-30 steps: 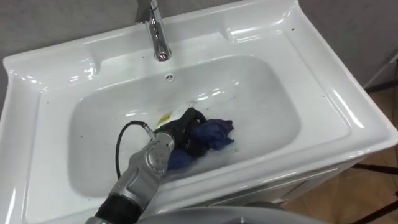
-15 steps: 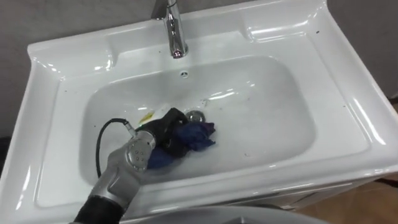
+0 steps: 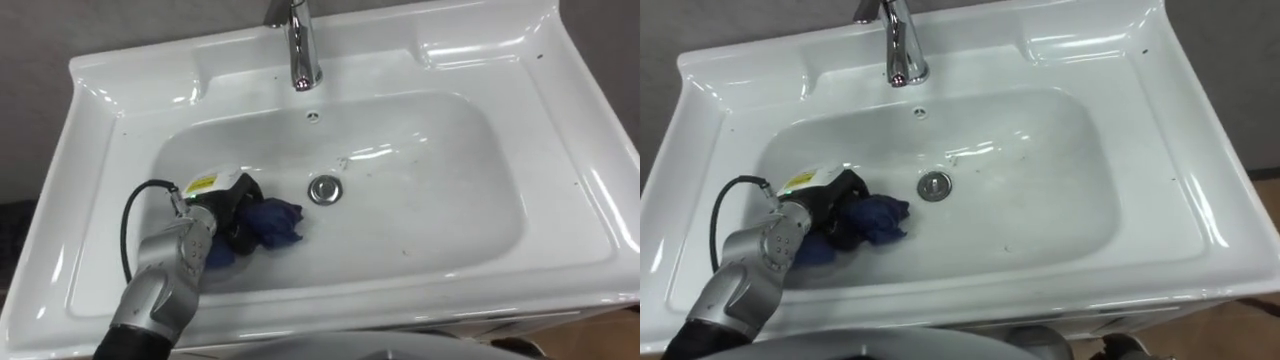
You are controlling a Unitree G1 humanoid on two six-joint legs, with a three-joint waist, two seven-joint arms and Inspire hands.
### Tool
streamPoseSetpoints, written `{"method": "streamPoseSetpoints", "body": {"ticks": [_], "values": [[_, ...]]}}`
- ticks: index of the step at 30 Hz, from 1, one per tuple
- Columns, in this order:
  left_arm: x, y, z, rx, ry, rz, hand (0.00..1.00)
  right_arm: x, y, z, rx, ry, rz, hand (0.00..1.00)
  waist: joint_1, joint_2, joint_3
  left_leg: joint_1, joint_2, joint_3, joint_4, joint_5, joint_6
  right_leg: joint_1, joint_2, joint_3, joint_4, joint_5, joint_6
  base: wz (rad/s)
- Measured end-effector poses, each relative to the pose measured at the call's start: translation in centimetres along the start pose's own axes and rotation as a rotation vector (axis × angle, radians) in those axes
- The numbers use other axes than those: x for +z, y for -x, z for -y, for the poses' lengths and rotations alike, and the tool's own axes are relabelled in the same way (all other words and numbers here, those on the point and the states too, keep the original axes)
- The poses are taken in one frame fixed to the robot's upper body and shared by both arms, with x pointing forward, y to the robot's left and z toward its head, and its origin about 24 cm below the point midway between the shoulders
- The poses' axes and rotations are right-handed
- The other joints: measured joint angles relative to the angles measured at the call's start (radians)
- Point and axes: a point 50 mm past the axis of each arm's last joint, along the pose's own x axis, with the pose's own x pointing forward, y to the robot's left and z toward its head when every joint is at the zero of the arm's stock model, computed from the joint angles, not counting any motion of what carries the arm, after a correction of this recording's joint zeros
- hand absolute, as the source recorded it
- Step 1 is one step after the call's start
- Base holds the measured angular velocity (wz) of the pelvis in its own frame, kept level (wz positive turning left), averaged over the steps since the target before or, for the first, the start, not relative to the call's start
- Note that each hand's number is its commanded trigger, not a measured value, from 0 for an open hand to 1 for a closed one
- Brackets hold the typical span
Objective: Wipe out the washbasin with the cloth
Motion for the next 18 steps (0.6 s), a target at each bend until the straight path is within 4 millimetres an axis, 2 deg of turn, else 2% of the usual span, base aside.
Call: {"method": "streamPoseSetpoints", "body": {"ticks": [7,18], "values": [[-0.04,0.18,-0.42,0.003,-0.006,-0.005,1.0,0.26,-0.01,0.13,-0.019,0.001,0.027,0.0,0.001,0.016,0.0033,-0.015,0.0,-0.001,0.002,0.0,0.0,-0.013,-0.001,-0.003,0.003,0.0,0.0,0.0],[-0.19,0.22,-0.45,0.003,-0.064,-0.032,1.0,-0.69,-0.04,-0.13,-0.018,0.001,-0.002,0.0,-0.009,0.006,0.0064,-0.001,-0.001,-0.002,0.004,0.0,0.0,-0.004,-0.002,0.005,0.016,-0.008,-0.001,0.0]]}}
